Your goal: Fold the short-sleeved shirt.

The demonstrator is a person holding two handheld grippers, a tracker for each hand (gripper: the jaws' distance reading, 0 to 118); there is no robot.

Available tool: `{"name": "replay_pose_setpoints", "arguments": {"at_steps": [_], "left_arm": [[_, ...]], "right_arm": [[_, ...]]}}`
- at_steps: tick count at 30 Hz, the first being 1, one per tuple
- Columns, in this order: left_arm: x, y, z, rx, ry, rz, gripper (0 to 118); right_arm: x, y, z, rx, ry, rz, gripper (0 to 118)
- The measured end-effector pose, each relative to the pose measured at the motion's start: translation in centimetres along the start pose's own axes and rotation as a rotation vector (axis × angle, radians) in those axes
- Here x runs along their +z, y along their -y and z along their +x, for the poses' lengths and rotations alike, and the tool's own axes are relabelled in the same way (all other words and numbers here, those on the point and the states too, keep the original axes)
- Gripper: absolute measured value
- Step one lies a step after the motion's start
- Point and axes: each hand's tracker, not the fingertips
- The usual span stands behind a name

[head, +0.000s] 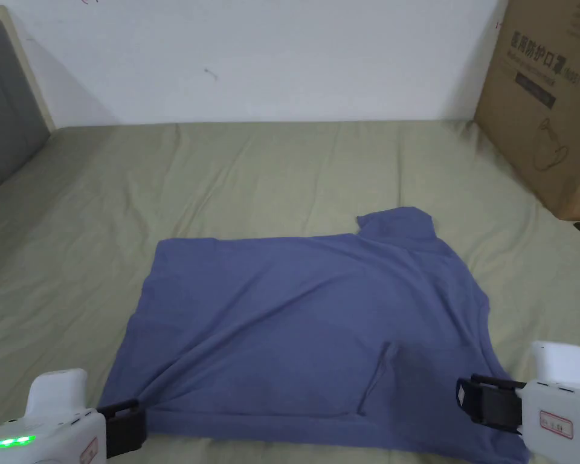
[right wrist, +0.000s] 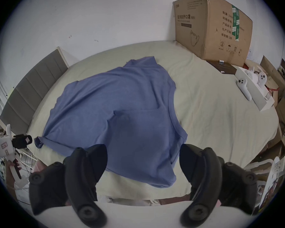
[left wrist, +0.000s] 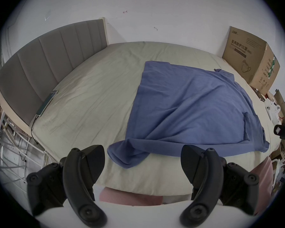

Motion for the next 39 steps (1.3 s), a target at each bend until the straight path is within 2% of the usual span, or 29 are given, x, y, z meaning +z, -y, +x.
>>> {"name": "replay_pose_setpoints", "arguments": {"at_steps": [1,2,3,4,5,6,8,12,13,15,16,18,23,24,25,26,27,28,30,34,35,36,38,39], "left_arm": [[0.0,0.2,0.0,0.002,0.007,0.002,99],[0.0,0.5,0.0,0.000,0.012,-0.003,94],[0.0,0.7,0.0,0.001,0.009,-0.008,79],[0.0,1.1,-0.3,0.000,0.010,-0.011,50],[0.0,1.4,-0.3,-0.006,0.018,-0.023,3],[0.0,1.8,-0.2,-0.007,0.010,-0.026,0],[0.1,2.8,-0.2,-0.031,-0.006,-0.030,0],[-0.3,2.7,-0.9,-0.005,0.014,-0.046,0],[-0.5,2.5,-1.0,-0.011,0.007,-0.040,7],[-1.1,1.6,-1.2,-0.036,-0.030,-0.034,64],[-2.1,1.1,-1.7,-0.038,-0.037,-0.040,81],[-3.6,0.3,-2.9,0.001,0.001,-0.032,86],[-7.4,-0.5,-5.6,0.121,0.043,-0.093,84],[-7.5,-0.4,-5.7,0.134,0.069,-0.097,78],[-7.6,-0.2,-5.9,0.145,0.076,-0.104,60],[-7.8,0.1,-5.9,0.152,0.111,-0.113,22],[-7.9,0.5,-5.7,0.146,0.135,-0.109,2],[-7.9,0.7,-5.4,0.145,0.157,-0.108,3],[-7.5,0.3,-5.0,0.087,0.093,-0.092,2],[-7.1,-0.3,-4.8,0.099,0.099,-0.088,2],[-7.1,-0.5,-4.6,0.090,0.095,-0.093,2],[-6.9,-0.6,-4.5,0.083,0.087,-0.095,2],[-6.9,-0.7,-4.2,0.070,0.079,-0.094,2],[-6.9,-0.8,-4.0,0.065,0.073,-0.094,2]], "right_arm": [[-0.1,0.0,0.0,-0.010,-0.008,0.004,94],[0.1,0.2,-0.7,-0.030,-0.035,-0.021,94],[-0.1,0.2,-0.8,-0.035,-0.060,-0.054,90],[-0.2,0.4,-1.0,-0.031,-0.087,-0.067,74],[0.0,0.8,-1.4,-0.010,-0.105,-0.056,33],[0.1,1.1,-1.8,-0.012,-0.090,-0.053,7],[-0.1,1.6,-2.4,-0.003,-0.022,-0.060,3],[0.2,2.0,-3.2,0.025,-0.048,-0.057,0],[0.2,2.1,-3.3,0.031,-0.056,-0.058,0],[0.0,2.0,-3.2,0.031,-0.062,-0.065,0],[-0.1,2.0,-3.3,0.030,-0.065,-0.066,0],[-0.6,1.9,-2.9,0.009,-0.081,-0.081,0],[-1.1,2.3,-2.2,-0.031,-0.081,-0.110,0],[-1.1,2.5,-2.1,-0.030,-0.071,-0.116,0],[-1.1,2.6,-2.0,-0.030,-0.066,-0.120,0],[-1.2,2.6,-1.6,-0.032,-0.061,-0.125,0],[-1.2,2.7,-1.3,-0.037,-0.058,-0.128,0],[-1.2,2.7,-1.1,-0.043,-0.054,-0.129,0],[-1.3,2.6,-0.5,-0.056,-0.041,-0.131,0],[-0.9,2.3,0.9,-0.082,-0.027,-0.121,0],[-0.9,2.1,1.2,-0.085,-0.013,-0.127,4],[-1.0,2.1,1.4,-0.086,0.020,-0.138,24],[-2.0,2.2,2.2,-0.081,0.081,-0.178,92],[-2.4,2.4,2.5,-0.074,0.086,-0.198,93]]}}
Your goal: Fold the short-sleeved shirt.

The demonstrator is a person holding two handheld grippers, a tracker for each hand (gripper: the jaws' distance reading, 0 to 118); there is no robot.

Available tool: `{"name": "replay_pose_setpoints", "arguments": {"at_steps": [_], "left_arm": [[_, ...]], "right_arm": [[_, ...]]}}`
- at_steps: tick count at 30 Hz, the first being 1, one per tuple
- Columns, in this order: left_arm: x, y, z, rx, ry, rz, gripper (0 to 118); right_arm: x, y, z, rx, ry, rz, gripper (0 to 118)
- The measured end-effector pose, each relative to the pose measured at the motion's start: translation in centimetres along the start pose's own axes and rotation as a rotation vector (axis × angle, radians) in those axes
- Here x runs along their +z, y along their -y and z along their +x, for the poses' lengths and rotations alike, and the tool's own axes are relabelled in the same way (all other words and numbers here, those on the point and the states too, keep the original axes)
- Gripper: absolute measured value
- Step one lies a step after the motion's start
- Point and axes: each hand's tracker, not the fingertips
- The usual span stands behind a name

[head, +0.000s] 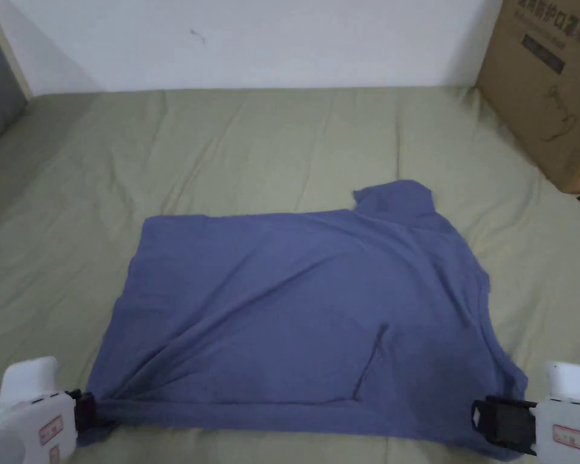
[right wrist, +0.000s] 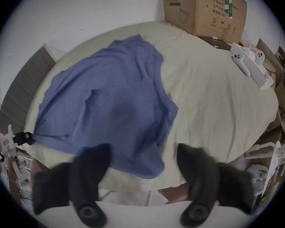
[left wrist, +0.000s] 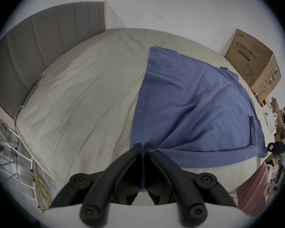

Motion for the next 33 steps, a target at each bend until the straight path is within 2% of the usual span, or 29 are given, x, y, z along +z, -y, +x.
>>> {"name": "replay_pose_setpoints", "arguments": {"at_steps": [6,7,8,9,10,11,12,13,15,16,23,28,33], "left_arm": [[0.3,0.0,0.6,-0.010,-0.018,-0.018,2],[0.2,0.1,0.5,-0.006,-0.017,-0.020,2],[0.1,0.1,0.5,-0.003,-0.016,-0.023,2],[0.3,0.1,0.6,0.001,-0.017,-0.029,2],[0.3,0.2,0.6,0.002,-0.017,-0.032,2],[0.2,0.2,0.7,0.003,-0.015,-0.033,2],[0.3,0.2,0.7,0.004,-0.013,-0.036,2],[0.2,0.1,0.6,-0.001,-0.018,-0.038,2],[0.3,0.0,0.8,-0.018,-0.024,-0.033,2],[0.4,-0.1,0.9,-0.024,-0.028,-0.035,2],[1.7,-2.9,1.5,-0.070,-0.036,-0.013,2],[1.1,-7.7,2.2,-0.052,-0.017,0.028,2],[-4.3,-12.7,4.6,-0.144,-0.055,-0.020,2]], "right_arm": [[-1.4,-0.3,-0.3,-0.005,-0.032,0.001,92],[-1.9,-0.5,-0.2,-0.001,-0.040,-0.006,88],[-2.7,-0.5,-0.3,0.015,-0.054,-0.018,68],[-3.3,-0.5,-0.3,0.034,-0.059,-0.051,57],[-3.7,-0.5,-0.5,0.048,-0.052,-0.084,57],[-4.3,-0.5,-0.1,0.075,-0.001,-0.074,18],[-3.9,-0.5,0.1,0.061,-0.065,-0.053,8],[-3.3,-0.7,0.0,0.041,-0.064,-0.050,7],[-2.6,-0.9,-0.5,0.106,-0.032,-0.031,6],[-2.4,-1.0,-0.5,0.106,-0.033,-0.024,6],[0.3,-3.7,0.0,0.005,-0.097,0.038,6],[-0.6,-8.4,-0.5,0.013,-0.102,0.051,6],[-5.8,-13.8,0.2,-0.148,-0.164,-0.032,8]]}}
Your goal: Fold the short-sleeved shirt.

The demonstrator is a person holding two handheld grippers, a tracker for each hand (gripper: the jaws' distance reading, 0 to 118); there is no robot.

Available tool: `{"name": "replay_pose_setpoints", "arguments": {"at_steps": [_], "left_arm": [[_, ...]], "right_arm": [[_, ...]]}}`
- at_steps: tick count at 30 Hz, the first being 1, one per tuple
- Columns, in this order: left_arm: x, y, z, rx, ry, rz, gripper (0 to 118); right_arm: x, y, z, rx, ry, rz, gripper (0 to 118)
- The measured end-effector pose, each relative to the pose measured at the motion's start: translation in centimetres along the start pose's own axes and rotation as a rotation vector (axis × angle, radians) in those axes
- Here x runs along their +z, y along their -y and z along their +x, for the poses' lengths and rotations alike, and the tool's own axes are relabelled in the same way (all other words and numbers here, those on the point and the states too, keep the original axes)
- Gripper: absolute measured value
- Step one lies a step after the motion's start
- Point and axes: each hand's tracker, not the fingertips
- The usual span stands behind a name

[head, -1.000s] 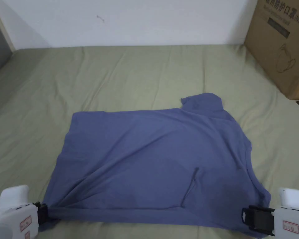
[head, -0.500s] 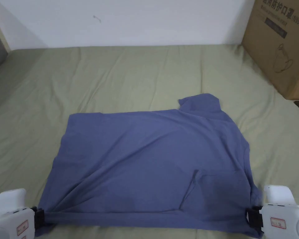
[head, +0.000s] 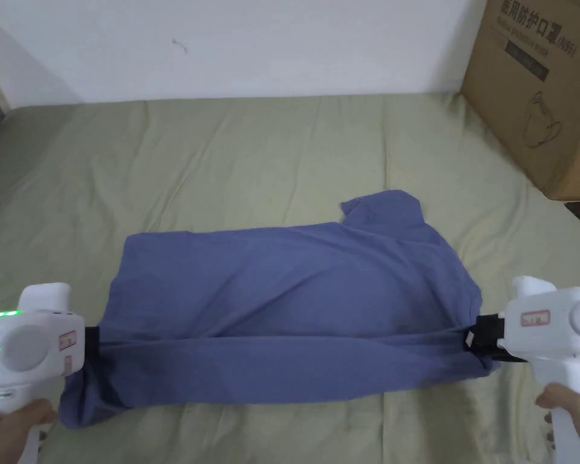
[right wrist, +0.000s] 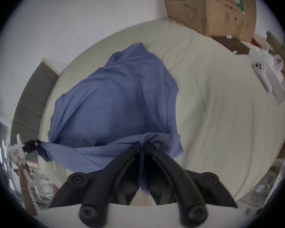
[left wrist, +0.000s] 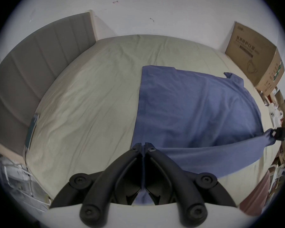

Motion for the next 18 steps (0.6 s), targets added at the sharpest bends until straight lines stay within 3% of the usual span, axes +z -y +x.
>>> {"name": "replay_pose_setpoints", "arguments": {"at_steps": [1,2,4,5,7,8,9,12,14,15,16,17,18], "left_arm": [[-1.0,-0.5,0.3,-0.018,0.000,-0.010,5],[-1.9,-1.0,0.7,-0.033,-0.010,-0.034,20],[-2.7,-1.2,1.1,-0.042,-0.022,-0.077,64],[-2.8,-1.2,1.1,-0.049,-0.013,-0.072,82],[-1.9,-0.8,0.9,-0.048,0.001,-0.065,85],[-1.2,-0.5,0.6,-0.041,0.010,-0.055,93],[-0.7,-0.3,0.4,-0.035,0.015,-0.049,92],[1.2,1.1,-0.3,-0.021,-0.003,-0.035,93],[2.9,2.4,-0.4,-0.011,0.006,-0.026,86],[3.8,3.3,-0.4,0.000,0.013,-0.020,70],[4.3,4.0,-0.4,0.008,0.018,-0.015,42],[4.8,5.0,-0.2,0.016,0.017,-0.012,1],[5.3,6.0,0.1,0.031,-0.007,-0.005,0]], "right_arm": [[-0.9,-0.6,-0.1,-0.014,0.021,-0.027,13],[-1.3,-0.9,-0.7,0.006,0.051,-0.063,25],[-2.0,-1.2,-1.3,0.047,0.134,-0.090,35],[-1.8,-1.2,-1.6,0.089,0.133,-0.085,47],[-1.0,-1.3,-1.6,0.110,0.122,-0.067,53],[-0.3,-1.2,-1.7,0.121,0.134,-0.049,69],[0.4,-1.0,-1.6,0.129,0.144,-0.033,80],[2.7,-0.3,-0.8,0.128,0.132,0.007,80],[4.3,1.1,-0.3,0.123,0.055,0.033,73],[4.9,2.1,-0.3,0.147,0.028,0.044,57],[5.3,3.0,-0.4,0.162,0.040,0.042,37],[5.3,4.2,-0.7,0.190,0.069,0.044,0],[5.3,5.5,-0.9,0.231,0.095,0.046,0]]}}
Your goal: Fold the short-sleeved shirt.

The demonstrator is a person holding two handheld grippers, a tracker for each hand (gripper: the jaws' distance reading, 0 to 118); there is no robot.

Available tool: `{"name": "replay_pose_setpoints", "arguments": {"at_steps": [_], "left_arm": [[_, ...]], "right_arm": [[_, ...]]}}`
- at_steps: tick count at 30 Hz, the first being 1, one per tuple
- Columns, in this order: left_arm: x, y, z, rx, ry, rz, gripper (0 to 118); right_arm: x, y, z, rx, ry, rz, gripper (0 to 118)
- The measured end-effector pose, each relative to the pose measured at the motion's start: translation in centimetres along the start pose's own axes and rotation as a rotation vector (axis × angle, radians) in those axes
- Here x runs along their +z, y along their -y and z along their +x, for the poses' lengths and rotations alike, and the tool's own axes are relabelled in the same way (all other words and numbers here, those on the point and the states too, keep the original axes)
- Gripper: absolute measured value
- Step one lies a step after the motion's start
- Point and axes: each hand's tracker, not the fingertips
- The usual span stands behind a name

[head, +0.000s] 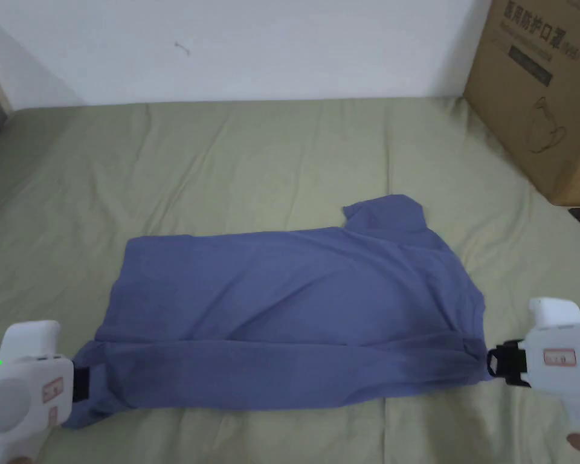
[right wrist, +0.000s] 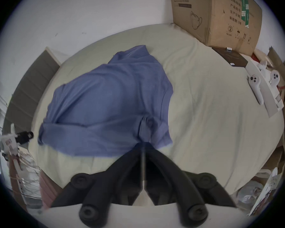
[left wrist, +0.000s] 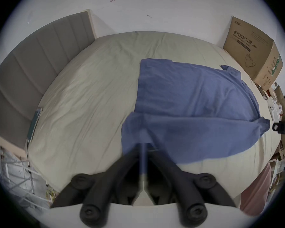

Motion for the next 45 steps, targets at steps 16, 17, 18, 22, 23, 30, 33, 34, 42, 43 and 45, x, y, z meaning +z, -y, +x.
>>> {"name": "replay_pose_setpoints", "arguments": {"at_steps": [16,17,18,22,23,30,33,34,42,43,45], "left_arm": [[-8.6,1.4,-2.7,0.150,0.126,-0.117,65],[-9.0,1.7,-2.1,0.132,0.093,-0.131,63],[-8.3,1.9,-1.7,0.095,0.029,-0.115,61],[-6.7,1.2,-2.0,0.137,0.069,-0.063,4],[-6.9,0.9,-2.3,0.152,0.096,-0.104,4],[-6.2,0.7,-1.1,0.072,0.063,-0.101,4],[-6.5,0.6,-1.2,0.094,0.068,-0.114,4],[-6.5,0.5,-1.3,0.099,0.069,-0.117,4],[-5.1,-0.1,-1.5,0.082,0.078,-0.114,4],[-4.7,-0.1,-1.6,0.080,0.079,-0.108,4],[-3.5,0.1,-1.7,0.072,0.087,-0.094,4]], "right_arm": [[-1.2,6.4,0.7,-0.109,0.000,-0.039,0],[-1.2,6.2,0.9,-0.115,0.000,-0.038,0],[-1.3,6.1,1.1,-0.117,0.001,-0.035,0],[-2.6,4.6,2.5,-0.113,0.007,-0.023,1],[-3.3,3.9,2.9,-0.110,0.021,-0.030,21],[-8.0,-0.6,5.0,-0.098,0.095,-0.066,62],[-10.0,-1.7,4.7,-0.067,0.078,-0.090,61],[-10.3,-1.9,4.4,-0.037,0.102,-0.119,56],[-8.0,-1.9,3.1,0.077,0.114,-0.092,3],[-7.3,-1.9,3.2,0.076,0.115,-0.081,3],[-5.4,-1.6,3.0,0.080,0.113,-0.065,3]]}}
